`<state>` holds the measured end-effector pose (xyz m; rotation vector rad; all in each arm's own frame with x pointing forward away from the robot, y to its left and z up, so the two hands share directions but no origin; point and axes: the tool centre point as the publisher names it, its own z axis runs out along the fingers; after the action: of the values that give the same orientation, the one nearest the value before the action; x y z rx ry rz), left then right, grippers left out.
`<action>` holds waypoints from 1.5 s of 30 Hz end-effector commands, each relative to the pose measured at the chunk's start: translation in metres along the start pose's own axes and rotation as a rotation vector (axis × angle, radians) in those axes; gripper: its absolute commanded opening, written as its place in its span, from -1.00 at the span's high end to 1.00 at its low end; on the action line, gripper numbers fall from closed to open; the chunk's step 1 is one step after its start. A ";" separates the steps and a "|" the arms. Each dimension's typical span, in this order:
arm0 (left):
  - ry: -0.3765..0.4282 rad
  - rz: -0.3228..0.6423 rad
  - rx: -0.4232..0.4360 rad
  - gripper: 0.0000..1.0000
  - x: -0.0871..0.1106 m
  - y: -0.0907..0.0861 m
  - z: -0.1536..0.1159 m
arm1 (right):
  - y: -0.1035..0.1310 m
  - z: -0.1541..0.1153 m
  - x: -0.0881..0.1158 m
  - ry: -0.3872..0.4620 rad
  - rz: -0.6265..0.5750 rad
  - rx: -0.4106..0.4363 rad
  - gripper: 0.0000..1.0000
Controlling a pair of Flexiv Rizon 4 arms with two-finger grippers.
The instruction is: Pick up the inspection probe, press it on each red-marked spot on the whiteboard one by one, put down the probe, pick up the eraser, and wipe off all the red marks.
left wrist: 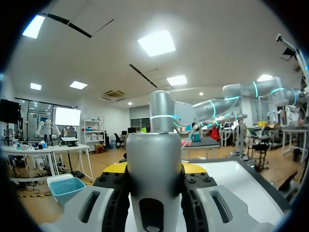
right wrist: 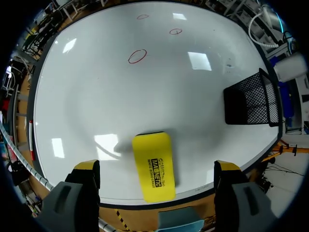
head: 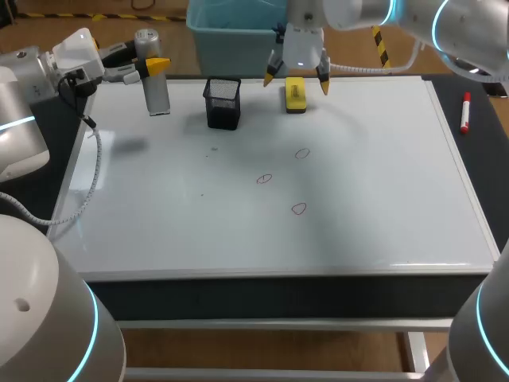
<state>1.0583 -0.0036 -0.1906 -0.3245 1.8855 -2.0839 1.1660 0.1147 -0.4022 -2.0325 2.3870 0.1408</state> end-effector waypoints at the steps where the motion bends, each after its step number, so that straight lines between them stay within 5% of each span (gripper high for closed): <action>1: -0.002 0.001 0.001 1.00 0.001 -0.001 0.000 | -0.008 0.005 -0.001 0.005 -0.001 -0.010 -1.00; 11: -0.002 0.001 0.001 1.00 0.001 -0.001 0.000 | -0.011 0.016 0.000 0.031 0.000 -0.012 -0.92; 12: -0.002 0.001 0.001 1.00 0.001 -0.001 0.000 | -0.011 0.016 0.000 0.031 0.001 -0.012 -0.24; 14: -0.002 0.001 0.001 1.00 0.001 -0.001 0.000 | -0.011 0.018 0.001 0.035 0.005 -0.008 0.30; 18: -0.002 0.001 0.001 1.00 0.001 -0.001 0.000 | -0.010 0.022 0.003 0.040 0.012 -0.016 0.74; 19: -0.002 0.001 0.001 1.00 0.001 -0.001 0.000 | -0.010 0.022 0.003 0.041 0.014 -0.016 1.00; 31: -0.002 0.001 0.001 1.00 0.001 -0.001 0.000 | -0.005 0.015 0.008 0.035 0.035 0.006 1.00; 45: -0.002 0.001 0.001 1.00 0.001 -0.001 0.000 | 0.020 -0.041 0.041 0.027 0.097 0.054 1.00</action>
<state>1.0582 -0.0036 -0.1905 -0.3245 1.8857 -2.0837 1.1687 0.0904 -0.4018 -1.9342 2.5125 0.1162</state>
